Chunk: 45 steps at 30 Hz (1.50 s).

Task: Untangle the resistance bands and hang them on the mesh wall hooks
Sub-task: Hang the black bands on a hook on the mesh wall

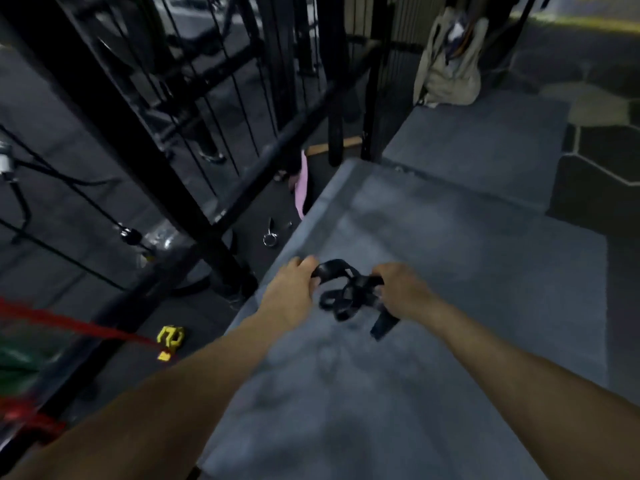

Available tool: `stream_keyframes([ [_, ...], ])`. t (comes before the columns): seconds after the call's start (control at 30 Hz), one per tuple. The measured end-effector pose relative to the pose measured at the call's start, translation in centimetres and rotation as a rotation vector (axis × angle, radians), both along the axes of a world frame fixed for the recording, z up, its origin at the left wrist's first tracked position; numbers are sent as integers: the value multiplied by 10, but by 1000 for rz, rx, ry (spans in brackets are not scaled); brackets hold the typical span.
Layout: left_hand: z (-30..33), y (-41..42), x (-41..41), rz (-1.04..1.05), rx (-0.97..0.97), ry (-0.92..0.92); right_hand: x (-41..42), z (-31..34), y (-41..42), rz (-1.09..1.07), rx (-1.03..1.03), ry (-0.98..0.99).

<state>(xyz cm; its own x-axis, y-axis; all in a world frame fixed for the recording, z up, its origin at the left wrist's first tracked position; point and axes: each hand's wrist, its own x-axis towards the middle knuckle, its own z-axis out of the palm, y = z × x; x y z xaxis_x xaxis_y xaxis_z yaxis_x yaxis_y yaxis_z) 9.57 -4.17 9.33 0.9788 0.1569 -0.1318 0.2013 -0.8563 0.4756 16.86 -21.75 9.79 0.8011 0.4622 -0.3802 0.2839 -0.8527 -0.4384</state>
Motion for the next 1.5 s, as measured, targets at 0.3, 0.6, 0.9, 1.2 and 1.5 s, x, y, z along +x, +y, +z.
stream_keyframes([
  [0.3,197,1,-28,23,-138,-115,-32,185,20,130,234,9],
  [0.6,379,19,-57,20,-315,-321,-44,348,39,137,385,-297],
  [0.9,483,43,-85,-14,-354,-449,-58,456,77,371,592,-416],
  [1.2,515,83,-119,69,-144,-327,-61,520,90,286,965,-249],
  [1.5,519,111,-125,213,-137,-437,-44,547,90,33,1197,-123],
])
